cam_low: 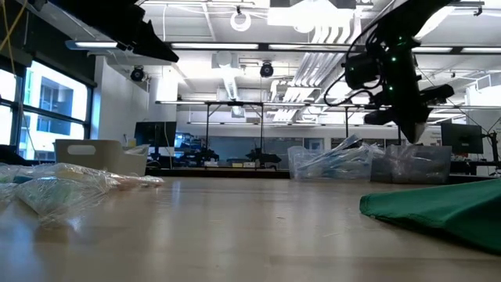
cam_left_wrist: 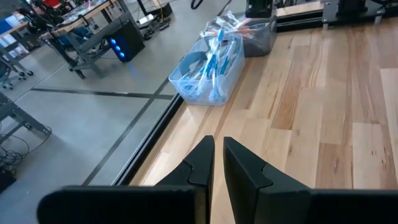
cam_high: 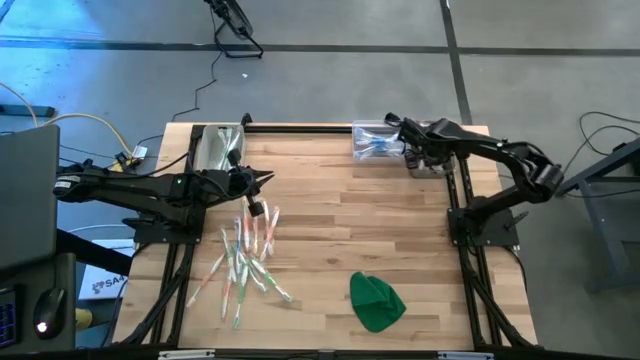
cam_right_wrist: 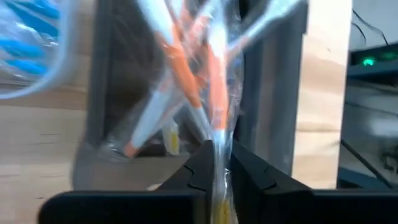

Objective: Pick & Place Toothbrushes
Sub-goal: Put the orange toothbrush into the black bin

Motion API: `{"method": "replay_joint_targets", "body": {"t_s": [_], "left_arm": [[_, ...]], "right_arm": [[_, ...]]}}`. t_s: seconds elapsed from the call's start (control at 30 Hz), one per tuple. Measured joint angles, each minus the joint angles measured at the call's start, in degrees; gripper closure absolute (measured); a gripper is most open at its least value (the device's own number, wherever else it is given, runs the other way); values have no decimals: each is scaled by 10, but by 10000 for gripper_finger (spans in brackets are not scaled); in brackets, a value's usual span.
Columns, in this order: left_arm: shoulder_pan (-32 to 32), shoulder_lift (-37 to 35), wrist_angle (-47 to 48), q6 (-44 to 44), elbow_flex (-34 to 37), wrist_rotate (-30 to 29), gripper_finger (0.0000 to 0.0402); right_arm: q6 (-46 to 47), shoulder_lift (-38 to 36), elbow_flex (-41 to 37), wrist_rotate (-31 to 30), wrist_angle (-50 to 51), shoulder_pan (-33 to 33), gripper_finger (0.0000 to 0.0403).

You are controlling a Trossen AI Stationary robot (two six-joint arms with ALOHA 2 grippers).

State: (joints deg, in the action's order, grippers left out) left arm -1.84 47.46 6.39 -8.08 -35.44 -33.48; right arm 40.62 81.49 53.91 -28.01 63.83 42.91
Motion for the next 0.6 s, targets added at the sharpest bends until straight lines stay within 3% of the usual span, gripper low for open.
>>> {"method": "replay_joint_targets", "body": {"t_s": [0.33, 0.5, 0.6], "left_arm": [[0, 0, -1, 1, 0, 0, 374], [0, 0, -1, 8, 0, 0, 374], [0, 0, -1, 9, 0, 0, 374]], "right_arm": [[-29, 0, 0, -54, -43, 0, 267], [-47, 0, 0, -58, -41, -1, 253], [-49, 0, 8, -29, -37, -6, 256]]}}
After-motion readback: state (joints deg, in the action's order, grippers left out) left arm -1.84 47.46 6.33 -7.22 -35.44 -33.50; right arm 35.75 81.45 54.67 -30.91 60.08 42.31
